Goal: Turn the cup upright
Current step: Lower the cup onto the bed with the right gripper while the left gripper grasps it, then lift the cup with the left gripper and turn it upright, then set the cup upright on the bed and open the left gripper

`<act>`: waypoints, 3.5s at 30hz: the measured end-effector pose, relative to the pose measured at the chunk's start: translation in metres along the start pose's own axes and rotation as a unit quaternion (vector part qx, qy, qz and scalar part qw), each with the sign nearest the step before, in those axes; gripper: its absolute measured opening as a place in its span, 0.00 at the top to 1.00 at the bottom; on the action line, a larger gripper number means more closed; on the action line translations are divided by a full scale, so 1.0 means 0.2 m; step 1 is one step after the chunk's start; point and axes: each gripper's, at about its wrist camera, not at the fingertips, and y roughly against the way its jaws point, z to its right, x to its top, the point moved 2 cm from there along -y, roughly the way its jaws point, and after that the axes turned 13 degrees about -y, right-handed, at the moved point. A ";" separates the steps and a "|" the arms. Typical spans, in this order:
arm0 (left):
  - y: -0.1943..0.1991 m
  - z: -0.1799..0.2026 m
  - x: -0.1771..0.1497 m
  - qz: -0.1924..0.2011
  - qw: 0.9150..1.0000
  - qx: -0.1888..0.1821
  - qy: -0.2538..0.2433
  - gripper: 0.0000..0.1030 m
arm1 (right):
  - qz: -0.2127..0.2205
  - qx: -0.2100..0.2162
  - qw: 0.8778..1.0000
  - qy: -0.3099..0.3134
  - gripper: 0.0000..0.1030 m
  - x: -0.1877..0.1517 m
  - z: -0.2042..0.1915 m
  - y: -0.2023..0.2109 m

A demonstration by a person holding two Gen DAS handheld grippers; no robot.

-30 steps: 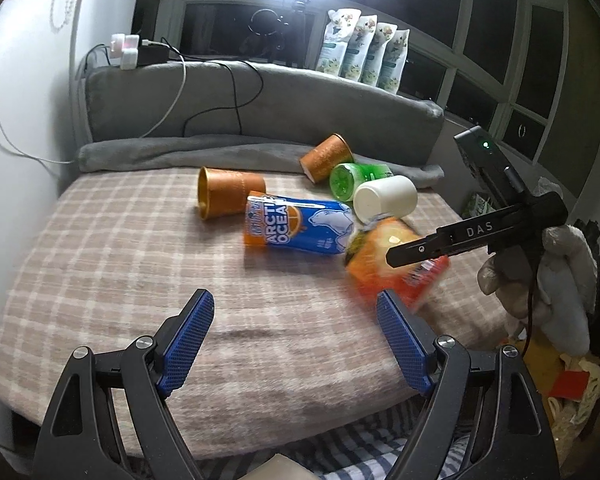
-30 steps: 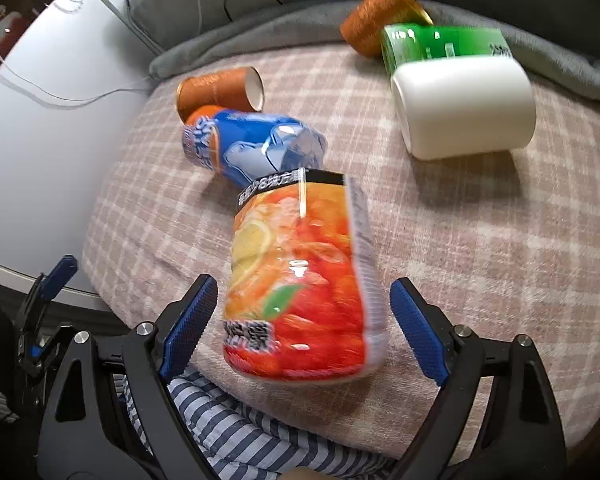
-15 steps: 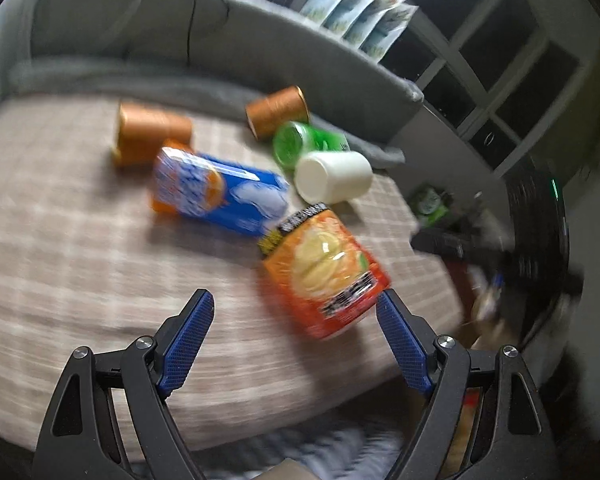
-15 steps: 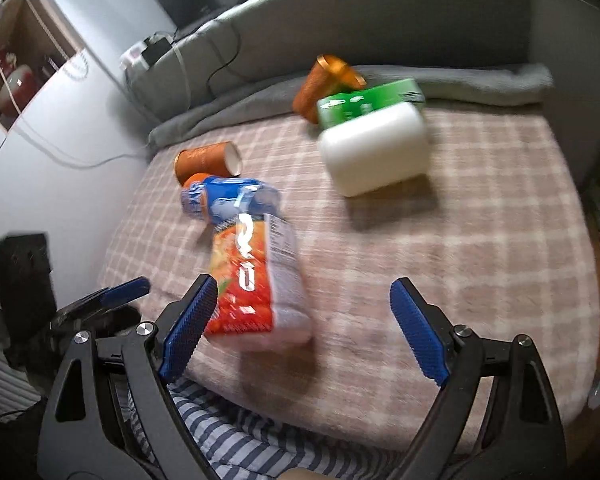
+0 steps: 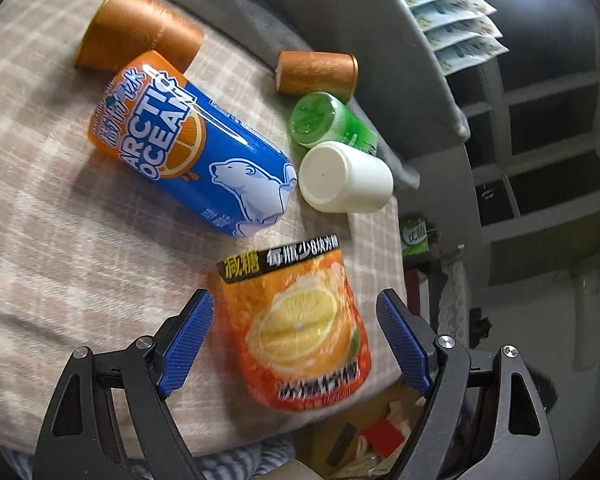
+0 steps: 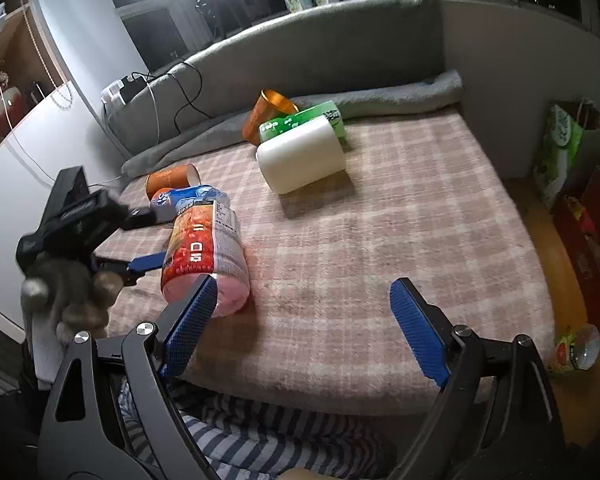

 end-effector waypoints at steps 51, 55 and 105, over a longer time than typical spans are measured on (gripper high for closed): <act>-0.07 0.36 -0.03 0.120 0.950 0.141 -0.250 0.32 | 0.069 -0.049 0.996 0.006 0.12 -0.08 0.05 0.12; -0.08 0.40 -0.07 0.127 0.939 0.157 -0.280 0.32 | 0.071 -0.051 0.996 0.001 0.12 -0.08 0.06 0.12; 0.52 0.48 -0.33 0.271 0.867 0.221 -0.355 0.24 | 0.233 -0.078 0.966 0.085 0.03 -0.07 -0.26 0.21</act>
